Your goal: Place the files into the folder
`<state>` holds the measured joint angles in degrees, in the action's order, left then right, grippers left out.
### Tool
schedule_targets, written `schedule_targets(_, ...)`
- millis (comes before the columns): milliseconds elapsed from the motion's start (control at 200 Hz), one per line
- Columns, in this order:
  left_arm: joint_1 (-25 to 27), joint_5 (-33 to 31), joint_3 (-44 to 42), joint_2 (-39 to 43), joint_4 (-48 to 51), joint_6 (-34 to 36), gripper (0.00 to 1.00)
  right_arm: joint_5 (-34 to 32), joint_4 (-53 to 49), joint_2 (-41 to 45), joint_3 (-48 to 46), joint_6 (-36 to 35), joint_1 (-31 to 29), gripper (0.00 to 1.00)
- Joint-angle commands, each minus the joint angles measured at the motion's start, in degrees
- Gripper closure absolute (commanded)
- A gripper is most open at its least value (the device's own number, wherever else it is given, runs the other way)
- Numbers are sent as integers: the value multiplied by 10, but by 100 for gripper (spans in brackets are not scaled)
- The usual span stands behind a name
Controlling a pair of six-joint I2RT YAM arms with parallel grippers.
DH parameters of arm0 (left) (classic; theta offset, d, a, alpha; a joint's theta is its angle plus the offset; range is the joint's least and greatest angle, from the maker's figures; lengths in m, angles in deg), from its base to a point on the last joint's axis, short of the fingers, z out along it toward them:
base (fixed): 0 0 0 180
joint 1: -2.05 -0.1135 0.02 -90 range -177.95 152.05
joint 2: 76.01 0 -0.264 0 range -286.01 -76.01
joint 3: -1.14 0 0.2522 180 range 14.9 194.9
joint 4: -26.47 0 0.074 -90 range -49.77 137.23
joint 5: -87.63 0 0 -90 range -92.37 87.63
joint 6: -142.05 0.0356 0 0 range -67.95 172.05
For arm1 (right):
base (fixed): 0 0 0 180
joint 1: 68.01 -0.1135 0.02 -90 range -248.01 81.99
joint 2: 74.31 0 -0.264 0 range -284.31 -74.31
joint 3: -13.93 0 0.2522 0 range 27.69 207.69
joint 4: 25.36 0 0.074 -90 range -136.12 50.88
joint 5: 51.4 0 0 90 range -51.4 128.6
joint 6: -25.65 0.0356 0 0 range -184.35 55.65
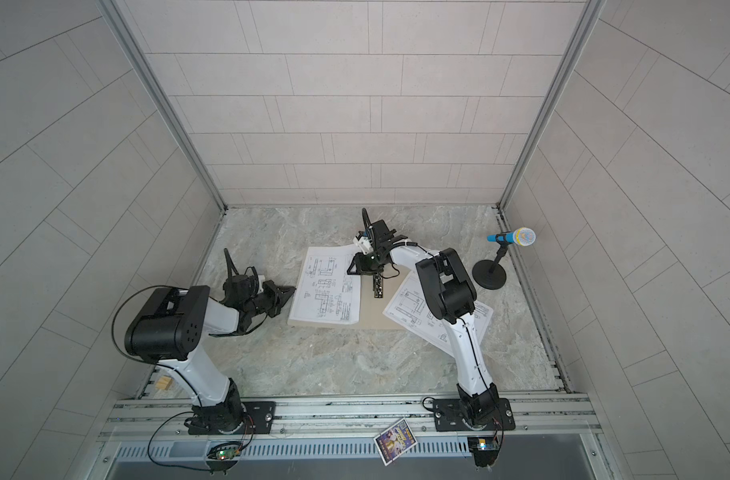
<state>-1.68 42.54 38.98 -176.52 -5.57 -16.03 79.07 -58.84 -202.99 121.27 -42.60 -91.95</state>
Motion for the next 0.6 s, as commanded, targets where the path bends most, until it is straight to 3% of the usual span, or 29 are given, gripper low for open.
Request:
schedule_targets(0, 0, 4, -5, -1, -23, 1, 100, -36, -27, 14, -10, 1, -1, 51)
schedule_targets(200, -1, -10, 14, 20, 40, 25, 97, -106, -58, 67, -14, 10, 5, 42)
schedule_targets(340, -2, -66, 63, 83, 250, 125, 67, -170, -88, 117, -26, 10, 13, 37)
schedule_targets(450, -2, -140, 113, 152, 422, 208, 45, -157, -85, 158, -55, 9, 19, 37)
schedule_targets(595, 5, -159, 151, 185, 469, 231, 39, -149, -69, 201, -113, 14, 20, 45)
